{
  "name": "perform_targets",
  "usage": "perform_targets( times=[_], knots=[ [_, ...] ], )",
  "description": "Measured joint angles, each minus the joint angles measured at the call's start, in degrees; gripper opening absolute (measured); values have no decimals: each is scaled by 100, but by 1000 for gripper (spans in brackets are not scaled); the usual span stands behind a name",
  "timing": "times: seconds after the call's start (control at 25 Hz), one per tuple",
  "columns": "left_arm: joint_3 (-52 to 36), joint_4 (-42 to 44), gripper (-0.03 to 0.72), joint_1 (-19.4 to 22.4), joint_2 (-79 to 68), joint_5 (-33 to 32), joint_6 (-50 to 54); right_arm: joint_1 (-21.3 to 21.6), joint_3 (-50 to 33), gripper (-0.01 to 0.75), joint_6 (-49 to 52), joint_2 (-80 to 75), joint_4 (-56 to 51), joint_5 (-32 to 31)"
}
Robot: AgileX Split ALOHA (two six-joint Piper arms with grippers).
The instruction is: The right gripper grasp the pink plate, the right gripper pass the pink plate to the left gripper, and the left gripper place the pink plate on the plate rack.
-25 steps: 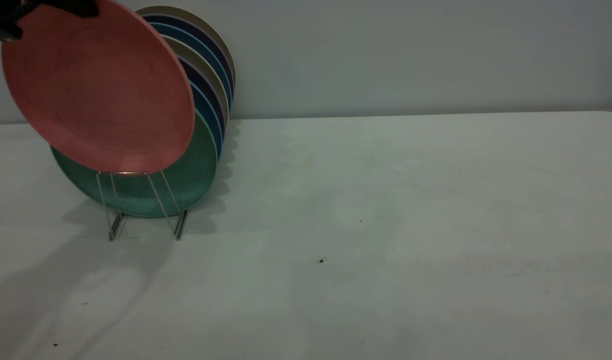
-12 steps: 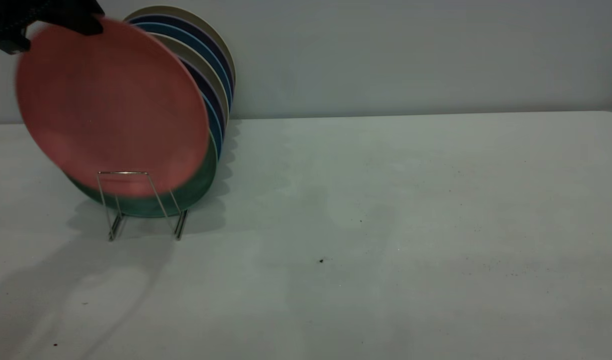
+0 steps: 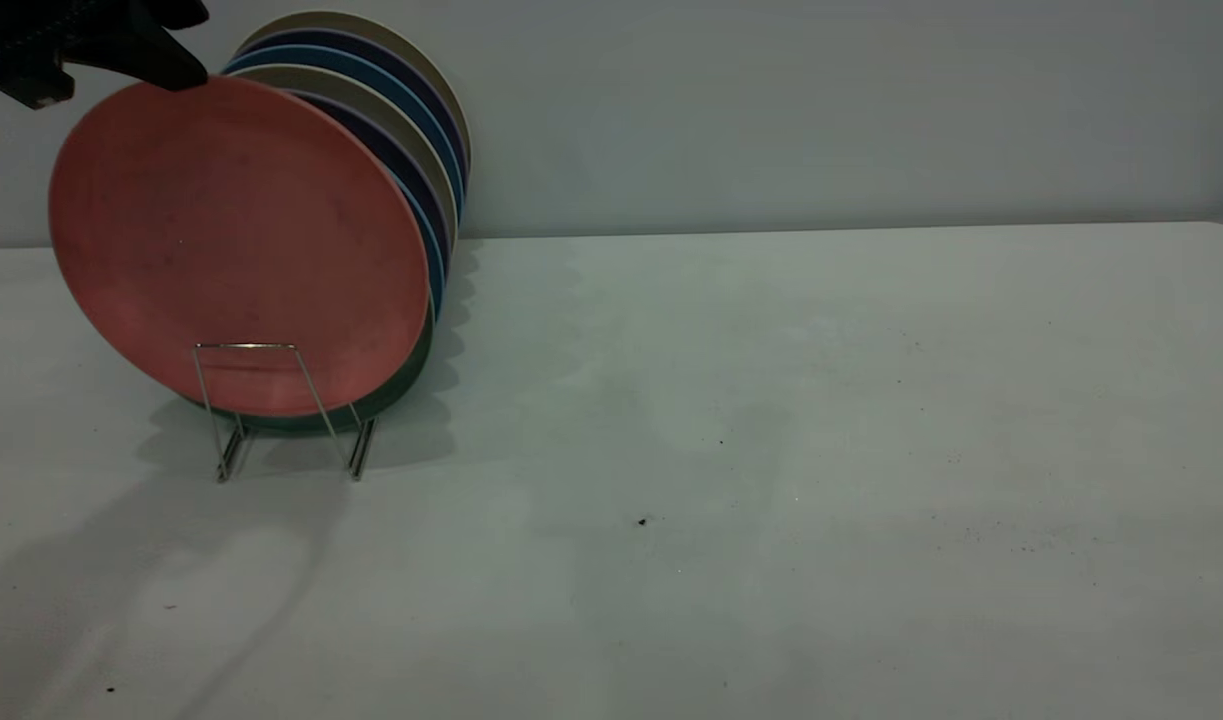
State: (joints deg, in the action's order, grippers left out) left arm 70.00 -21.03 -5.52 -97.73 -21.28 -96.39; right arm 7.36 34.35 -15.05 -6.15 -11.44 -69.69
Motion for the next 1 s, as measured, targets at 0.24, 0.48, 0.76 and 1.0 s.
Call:
perform_targets(
  times=[0.24,0.48,0.76,1.0],
  knots=[
    [0,0,379,0,0,0,243,0,0,401,5,0,0,0],
    [0,0,395,0,0,0,295,0,0,401,5,0,0,0],
    [0,0,401,0,249,0,762,-16,-24,401,5,0,31,-40],
    [0,112,400,0,1448,-340,3439,-427,-628,401,166,0,122,342]
  ],
)
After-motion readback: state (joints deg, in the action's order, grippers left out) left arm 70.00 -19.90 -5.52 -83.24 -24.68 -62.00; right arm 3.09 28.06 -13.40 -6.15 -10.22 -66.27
